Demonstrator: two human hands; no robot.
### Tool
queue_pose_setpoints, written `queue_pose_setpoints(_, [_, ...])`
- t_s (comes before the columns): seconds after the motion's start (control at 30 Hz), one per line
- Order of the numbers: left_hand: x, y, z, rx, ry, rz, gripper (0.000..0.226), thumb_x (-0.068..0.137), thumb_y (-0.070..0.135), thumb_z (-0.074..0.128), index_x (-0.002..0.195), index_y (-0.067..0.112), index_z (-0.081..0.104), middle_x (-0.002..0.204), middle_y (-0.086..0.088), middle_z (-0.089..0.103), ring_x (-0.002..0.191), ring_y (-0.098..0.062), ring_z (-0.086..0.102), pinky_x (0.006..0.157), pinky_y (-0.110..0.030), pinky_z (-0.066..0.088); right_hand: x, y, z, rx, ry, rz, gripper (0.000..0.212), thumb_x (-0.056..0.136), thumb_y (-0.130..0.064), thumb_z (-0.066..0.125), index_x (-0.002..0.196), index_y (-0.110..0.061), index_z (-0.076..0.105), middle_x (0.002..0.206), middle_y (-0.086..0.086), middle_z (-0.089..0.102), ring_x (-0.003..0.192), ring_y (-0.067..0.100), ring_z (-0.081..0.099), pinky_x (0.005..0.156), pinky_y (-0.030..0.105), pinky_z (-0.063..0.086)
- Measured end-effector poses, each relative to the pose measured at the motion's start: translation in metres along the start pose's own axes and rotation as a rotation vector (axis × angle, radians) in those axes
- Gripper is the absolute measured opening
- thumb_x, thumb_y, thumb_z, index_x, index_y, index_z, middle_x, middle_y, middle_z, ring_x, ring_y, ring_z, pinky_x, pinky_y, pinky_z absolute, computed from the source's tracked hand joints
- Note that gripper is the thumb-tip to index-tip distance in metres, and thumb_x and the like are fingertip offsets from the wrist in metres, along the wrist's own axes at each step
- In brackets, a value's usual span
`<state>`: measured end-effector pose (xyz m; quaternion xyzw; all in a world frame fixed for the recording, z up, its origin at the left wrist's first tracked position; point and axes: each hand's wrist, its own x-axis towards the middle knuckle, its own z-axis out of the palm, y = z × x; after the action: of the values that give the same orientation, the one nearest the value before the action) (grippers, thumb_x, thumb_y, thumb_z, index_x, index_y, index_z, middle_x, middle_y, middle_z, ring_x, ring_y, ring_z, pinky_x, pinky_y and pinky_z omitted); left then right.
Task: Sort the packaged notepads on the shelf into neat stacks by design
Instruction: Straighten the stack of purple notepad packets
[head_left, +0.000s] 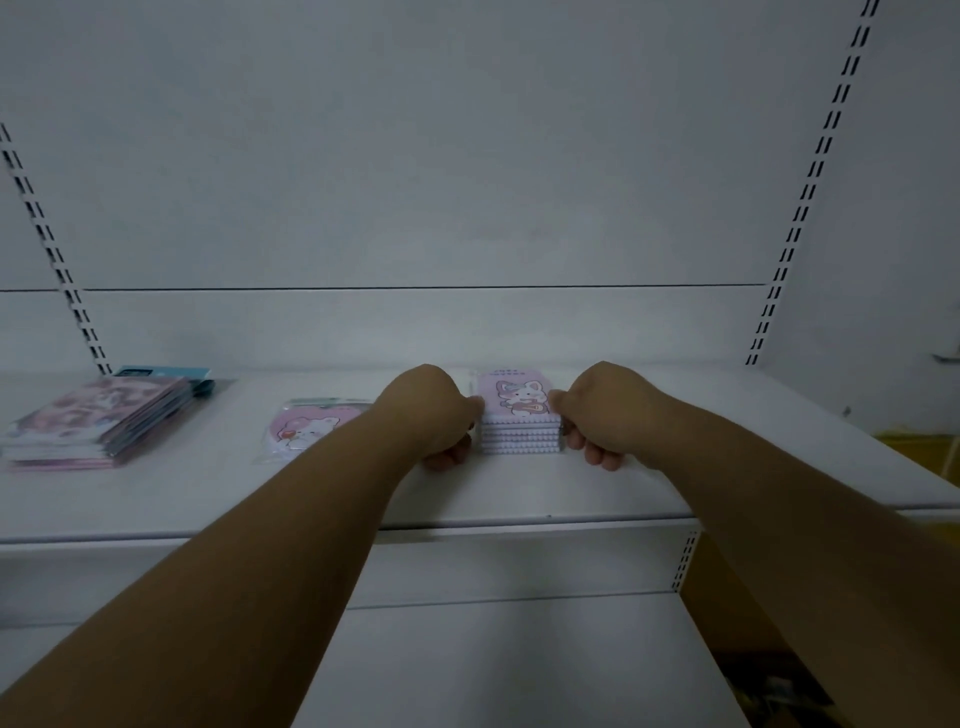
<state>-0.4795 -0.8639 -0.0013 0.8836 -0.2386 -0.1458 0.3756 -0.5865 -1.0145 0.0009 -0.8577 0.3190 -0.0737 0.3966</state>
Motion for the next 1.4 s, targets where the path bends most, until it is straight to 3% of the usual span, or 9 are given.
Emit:
queue_pose_setpoints(0.3, [-0.013,-0.012,-0.002,0.086,0.053,0.086,0.029,0.094,0.018,0.054,0.099,-0.004,0.071,0.093,-0.018,0.076,0.084,-0.032,0.074,0.077,-0.041,0.061,-0.008,0.012,0.005,-0.094,0.108,-0.15,0.052,0.099,-0.035,0.046,0.092,0.012,0.067,0.073,0.02,0.062,0.057,0.026,0.053,0.057,0.031,0.044])
queue_pose_setpoints(0.47, [-0.018,-0.014,0.003,0.227,0.08,0.141,0.022,0.085,0.012,0.063,0.09,-0.005,0.075,0.09,-0.022,0.073,0.072,-0.028,0.061,0.076,-0.039,0.057,-0.011,0.011,0.005,-0.071,0.098,-0.15,0.051,0.099,-0.034,0.048,0.093,0.014,0.066,0.07,0.019,0.06,0.053,0.023,0.05,0.053,0.029,0.041])
queue_pose_setpoints(0.7, [-0.016,-0.011,0.001,0.269,0.056,0.128,0.022,0.086,0.012,0.062,0.094,-0.004,0.075,0.096,-0.021,0.074,0.081,-0.031,0.068,0.081,-0.041,0.057,-0.013,0.007,0.003,-0.101,0.049,-0.13,0.046,0.1,-0.031,0.046,0.095,0.01,0.067,0.072,0.018,0.061,0.053,0.024,0.052,0.058,0.033,0.044])
queue_pose_setpoints(0.8, [-0.008,-0.012,-0.003,0.19,0.056,0.083,0.026,0.088,0.017,0.057,0.097,-0.001,0.074,0.097,-0.017,0.074,0.092,-0.033,0.072,0.084,-0.045,0.059,-0.01,0.004,-0.002,-0.109,0.054,-0.091,0.048,0.099,-0.034,0.046,0.092,0.008,0.068,0.069,0.017,0.062,0.048,0.023,0.051,0.052,0.028,0.043])
queue_pose_setpoints(0.9, [0.005,-0.008,-0.006,-0.024,0.105,0.003,0.029,0.092,0.019,0.052,0.096,-0.005,0.068,0.092,-0.016,0.073,0.083,-0.032,0.072,0.084,-0.045,0.06,0.003,-0.005,-0.007,-0.059,0.098,-0.093,0.044,0.1,-0.032,0.045,0.09,0.006,0.066,0.076,0.02,0.064,0.059,0.029,0.058,0.058,0.034,0.048])
queue_pose_setpoints(0.97, [0.009,-0.001,-0.006,-0.188,0.081,-0.068,0.03,0.098,0.024,0.052,0.093,-0.003,0.064,0.083,-0.015,0.07,0.071,-0.03,0.069,0.084,-0.041,0.06,0.012,-0.01,-0.009,0.122,0.07,-0.039,0.036,0.1,-0.028,0.049,0.086,0.003,0.061,0.074,0.021,0.062,0.057,0.03,0.058,0.054,0.033,0.049])
queue_pose_setpoints(1.07, [0.016,0.008,-0.004,-0.249,0.068,-0.108,0.033,0.098,0.029,0.057,0.099,-0.003,0.064,0.096,-0.016,0.072,0.082,-0.031,0.072,0.088,-0.043,0.058,0.019,-0.016,-0.007,0.295,0.019,0.041,0.028,0.099,-0.017,0.051,0.079,0.001,0.056,0.073,0.018,0.059,0.055,0.027,0.059,0.047,0.032,0.054])
queue_pose_setpoints(1.2, [0.021,0.012,0.004,-0.168,0.04,-0.067,0.019,0.095,0.013,0.058,0.096,-0.004,0.065,0.098,-0.02,0.073,0.086,-0.033,0.072,0.082,-0.04,0.06,0.019,-0.02,0.0,0.271,0.032,0.037,0.029,0.095,0.001,0.051,0.066,0.0,0.053,0.055,0.015,0.061,0.034,0.019,0.059,0.031,0.022,0.047])
queue_pose_setpoints(1.4, [0.027,0.008,0.007,-0.201,0.059,-0.078,0.021,0.09,0.01,0.061,0.102,-0.006,0.065,0.102,-0.022,0.072,0.096,-0.036,0.071,0.09,-0.045,0.058,0.023,-0.018,0.003,0.21,0.075,0.009,0.029,0.094,0.002,0.055,0.065,-0.002,0.049,0.063,0.015,0.056,0.027,0.014,0.054,0.026,0.015,0.036])
